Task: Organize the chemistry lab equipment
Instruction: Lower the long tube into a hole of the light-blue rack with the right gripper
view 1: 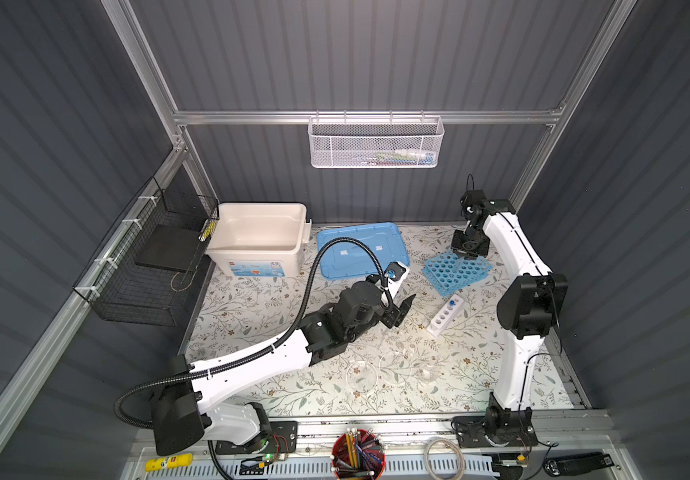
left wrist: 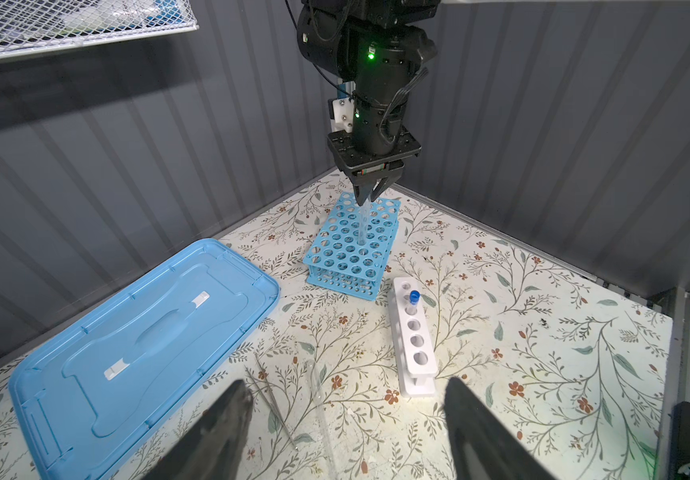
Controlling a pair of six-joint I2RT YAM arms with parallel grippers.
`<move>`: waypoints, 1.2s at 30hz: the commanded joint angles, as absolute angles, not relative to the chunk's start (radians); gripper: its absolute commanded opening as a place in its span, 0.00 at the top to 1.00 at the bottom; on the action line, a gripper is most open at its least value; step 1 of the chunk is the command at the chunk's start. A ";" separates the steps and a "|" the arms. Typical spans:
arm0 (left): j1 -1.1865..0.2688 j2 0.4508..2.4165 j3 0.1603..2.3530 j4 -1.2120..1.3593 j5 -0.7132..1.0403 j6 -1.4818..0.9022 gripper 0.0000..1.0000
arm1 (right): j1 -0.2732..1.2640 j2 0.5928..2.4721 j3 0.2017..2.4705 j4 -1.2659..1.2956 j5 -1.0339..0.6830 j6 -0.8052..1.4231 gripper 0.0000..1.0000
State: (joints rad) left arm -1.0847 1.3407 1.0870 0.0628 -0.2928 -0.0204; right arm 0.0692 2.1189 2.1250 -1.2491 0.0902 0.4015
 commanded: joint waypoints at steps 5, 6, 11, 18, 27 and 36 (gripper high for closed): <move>-1.076 1.335 1.080 0.087 -0.305 -0.031 0.25 | 0.074 2.122 2.164 -1.327 0.108 0.380 0.95; -1.075 1.335 1.079 0.087 -0.305 -0.031 0.25 | 0.074 2.122 2.164 -1.330 0.106 0.379 0.95; -1.075 1.340 1.081 0.091 -0.302 -0.031 0.25 | 0.074 2.124 2.159 -1.327 0.106 0.374 0.95; -1.074 1.342 1.081 0.091 -0.302 -0.029 0.25 | 0.074 2.132 2.129 -1.312 0.095 0.374 0.95; -1.072 1.348 1.084 0.091 -0.302 -0.028 0.25 | 0.072 2.142 2.116 -1.297 0.090 0.372 0.95; -1.072 1.349 1.081 0.089 -0.303 -0.029 0.25 | 0.071 2.151 2.096 -1.281 0.081 0.370 0.92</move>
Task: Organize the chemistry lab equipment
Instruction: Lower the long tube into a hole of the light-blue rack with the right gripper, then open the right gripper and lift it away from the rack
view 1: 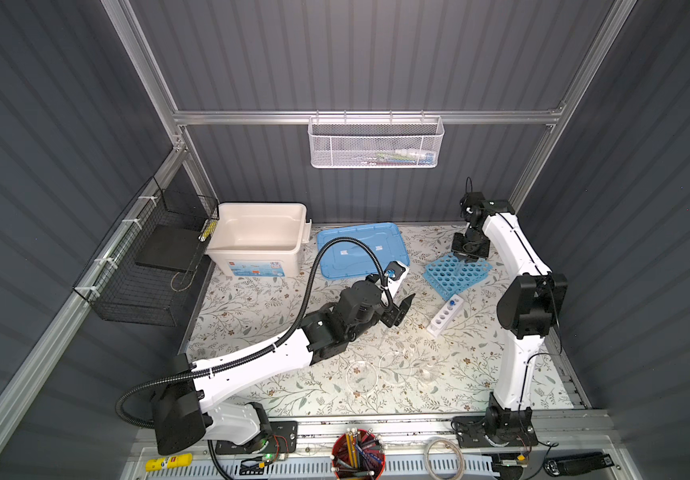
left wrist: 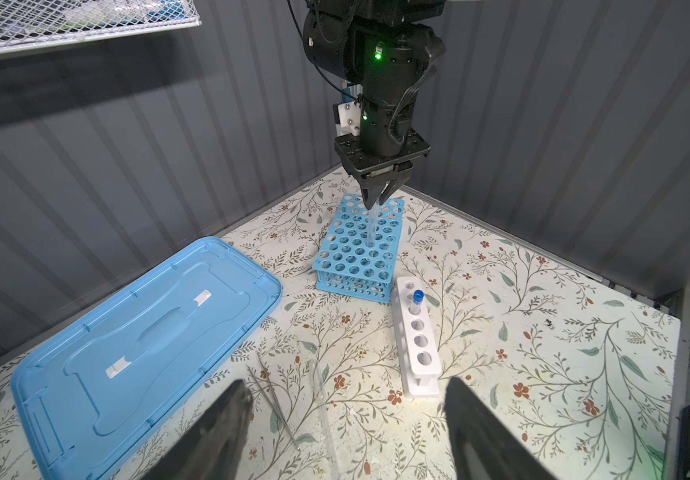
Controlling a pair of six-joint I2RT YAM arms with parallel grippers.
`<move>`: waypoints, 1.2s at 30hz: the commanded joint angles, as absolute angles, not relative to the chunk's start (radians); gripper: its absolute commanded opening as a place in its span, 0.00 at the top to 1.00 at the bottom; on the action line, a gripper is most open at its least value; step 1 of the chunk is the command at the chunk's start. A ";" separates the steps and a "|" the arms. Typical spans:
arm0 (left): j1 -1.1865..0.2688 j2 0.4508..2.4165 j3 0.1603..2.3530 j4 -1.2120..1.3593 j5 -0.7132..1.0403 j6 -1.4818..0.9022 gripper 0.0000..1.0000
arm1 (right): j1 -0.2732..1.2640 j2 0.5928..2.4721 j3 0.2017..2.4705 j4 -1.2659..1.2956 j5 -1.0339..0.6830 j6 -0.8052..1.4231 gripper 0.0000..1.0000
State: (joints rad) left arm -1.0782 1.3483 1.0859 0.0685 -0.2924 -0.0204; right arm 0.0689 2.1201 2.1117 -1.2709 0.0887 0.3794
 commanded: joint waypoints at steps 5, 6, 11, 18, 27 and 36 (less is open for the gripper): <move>-1.071 1.342 1.076 0.087 -0.307 -0.032 0.25 | 0.069 2.157 2.082 -1.269 0.081 0.367 0.92; -1.071 1.343 1.078 0.087 -0.307 -0.032 0.25 | 0.068 2.158 2.084 -1.271 0.081 0.365 0.92; -1.071 1.342 1.077 0.088 -0.305 -0.034 0.25 | 0.065 2.164 2.085 -1.278 0.082 0.357 0.90; -1.071 1.341 1.075 0.089 -0.305 -0.034 0.25 | 0.064 2.167 2.077 -1.274 0.079 0.359 0.80; -1.071 1.342 1.073 0.089 -0.305 -0.037 0.25 | 0.063 2.175 2.122 -1.287 0.081 0.354 0.65; -1.071 1.341 1.077 0.071 -0.319 -0.037 0.25 | 0.058 2.177 2.191 -1.315 0.080 0.345 0.42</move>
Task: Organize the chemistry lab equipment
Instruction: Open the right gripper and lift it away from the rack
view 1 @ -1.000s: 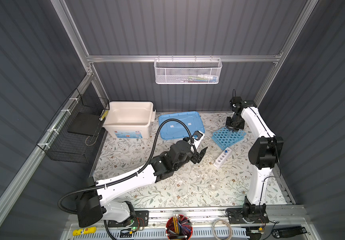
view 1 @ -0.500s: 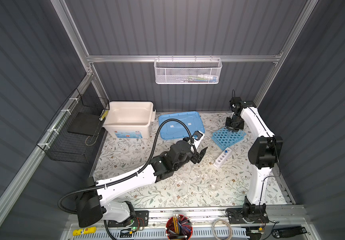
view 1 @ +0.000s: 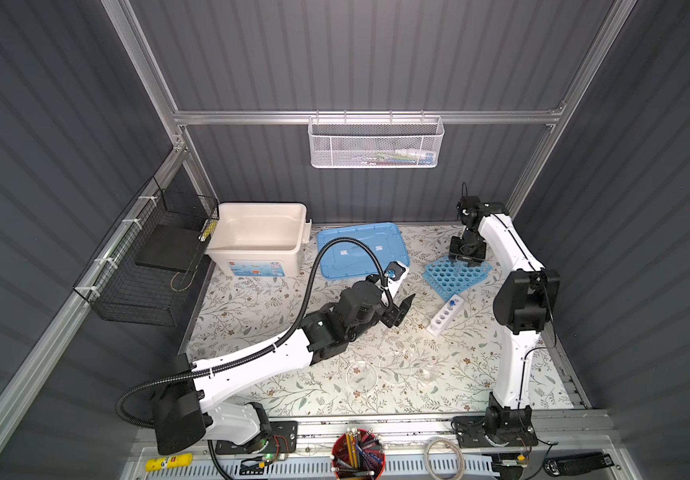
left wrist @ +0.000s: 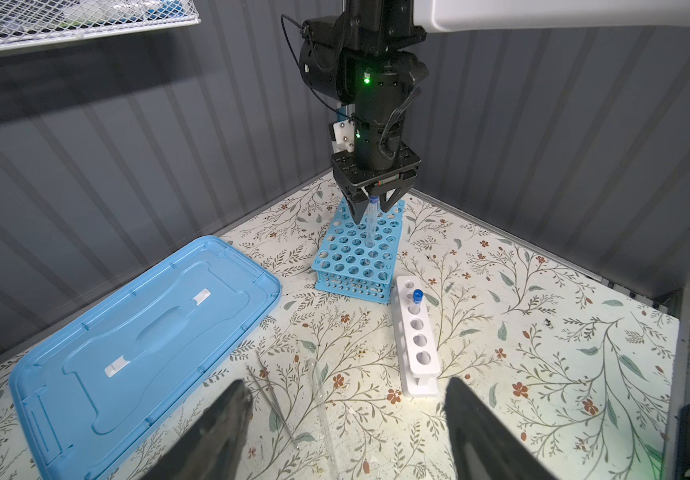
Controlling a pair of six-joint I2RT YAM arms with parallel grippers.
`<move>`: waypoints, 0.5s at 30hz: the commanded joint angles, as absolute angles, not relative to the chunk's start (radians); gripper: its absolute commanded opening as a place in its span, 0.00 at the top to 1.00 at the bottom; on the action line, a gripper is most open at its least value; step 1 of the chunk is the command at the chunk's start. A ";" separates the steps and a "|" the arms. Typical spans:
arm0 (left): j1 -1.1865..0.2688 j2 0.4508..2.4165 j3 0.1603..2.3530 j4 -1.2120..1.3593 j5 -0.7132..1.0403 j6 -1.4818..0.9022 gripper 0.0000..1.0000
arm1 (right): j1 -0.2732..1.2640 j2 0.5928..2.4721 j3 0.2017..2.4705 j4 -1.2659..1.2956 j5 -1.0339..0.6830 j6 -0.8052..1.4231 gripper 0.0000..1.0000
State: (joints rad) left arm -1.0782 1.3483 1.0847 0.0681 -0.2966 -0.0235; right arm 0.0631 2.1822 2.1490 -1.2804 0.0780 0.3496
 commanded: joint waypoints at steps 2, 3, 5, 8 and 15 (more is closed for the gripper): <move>-1.068 1.339 1.078 0.061 -0.333 -0.037 0.25 | 0.058 2.169 2.211 -1.329 0.077 0.345 0.38; -1.065 1.338 1.078 0.053 -0.340 -0.037 0.25 | 0.060 2.158 2.215 -1.333 0.073 0.345 0.37; -1.057 1.335 1.077 0.034 -0.353 -0.039 0.24 | 0.060 2.125 2.206 -1.332 0.072 0.347 0.34; -1.035 1.323 1.073 -0.002 -0.366 -0.046 0.23 | 0.061 2.068 2.186 -1.325 0.065 0.353 0.32; -0.965 1.284 1.089 -0.165 -0.430 -0.070 0.21 | 0.078 1.873 2.117 -1.314 0.096 0.378 0.29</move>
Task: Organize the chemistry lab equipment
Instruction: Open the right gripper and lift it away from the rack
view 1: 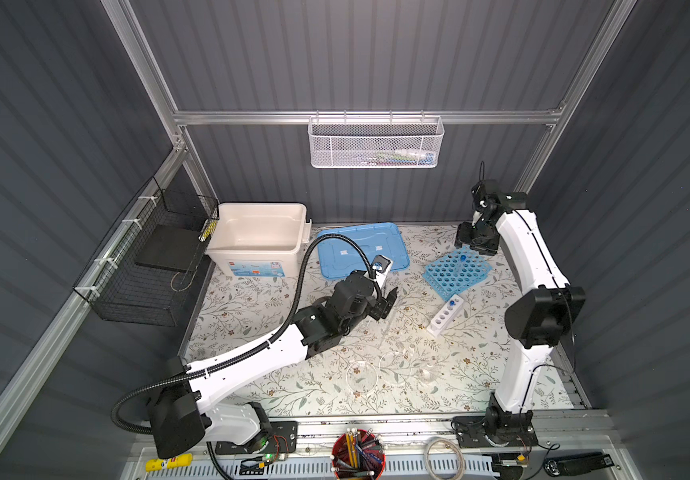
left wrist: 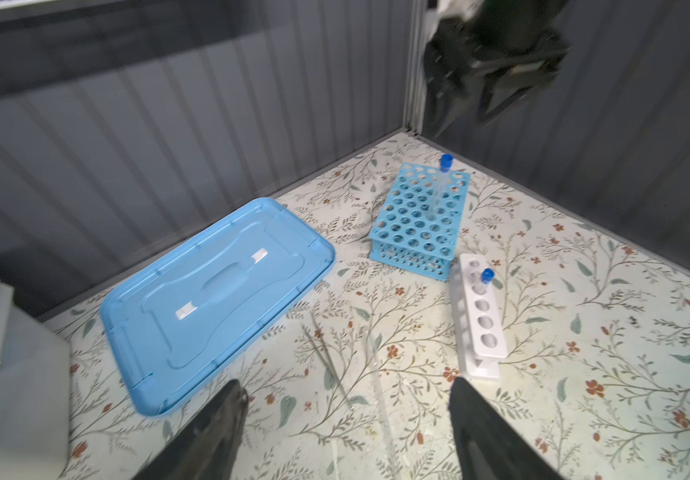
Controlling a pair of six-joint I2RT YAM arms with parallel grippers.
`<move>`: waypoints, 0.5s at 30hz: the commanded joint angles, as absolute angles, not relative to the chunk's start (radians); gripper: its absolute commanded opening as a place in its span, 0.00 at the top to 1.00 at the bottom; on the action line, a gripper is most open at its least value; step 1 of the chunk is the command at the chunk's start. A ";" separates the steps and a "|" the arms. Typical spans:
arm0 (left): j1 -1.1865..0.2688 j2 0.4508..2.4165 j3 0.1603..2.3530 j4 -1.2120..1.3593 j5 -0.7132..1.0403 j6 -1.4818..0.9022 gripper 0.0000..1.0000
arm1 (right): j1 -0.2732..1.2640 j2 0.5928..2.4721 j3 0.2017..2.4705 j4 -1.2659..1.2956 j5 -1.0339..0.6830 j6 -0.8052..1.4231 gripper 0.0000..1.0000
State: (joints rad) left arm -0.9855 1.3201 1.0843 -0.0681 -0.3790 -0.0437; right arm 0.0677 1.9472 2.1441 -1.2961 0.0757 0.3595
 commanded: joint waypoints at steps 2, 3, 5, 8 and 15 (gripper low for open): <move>-0.949 1.277 1.100 -0.212 -0.449 -0.077 0.21 | 0.090 1.806 2.073 -1.299 0.113 0.387 0.29; -0.940 1.274 1.104 -0.238 -0.461 -0.082 0.20 | 0.100 1.772 2.053 -1.296 0.121 0.393 0.28; -0.926 1.270 1.115 -0.276 -0.467 -0.098 0.20 | 0.121 1.719 2.018 -1.292 0.133 0.403 0.28; -0.918 1.273 1.138 -0.329 -0.476 -0.124 0.19 | 0.157 1.648 1.957 -1.285 0.146 0.424 0.28; -0.907 1.305 1.228 -0.447 -0.530 -0.187 0.18 | 0.264 1.552 1.828 -1.248 0.172 0.486 0.29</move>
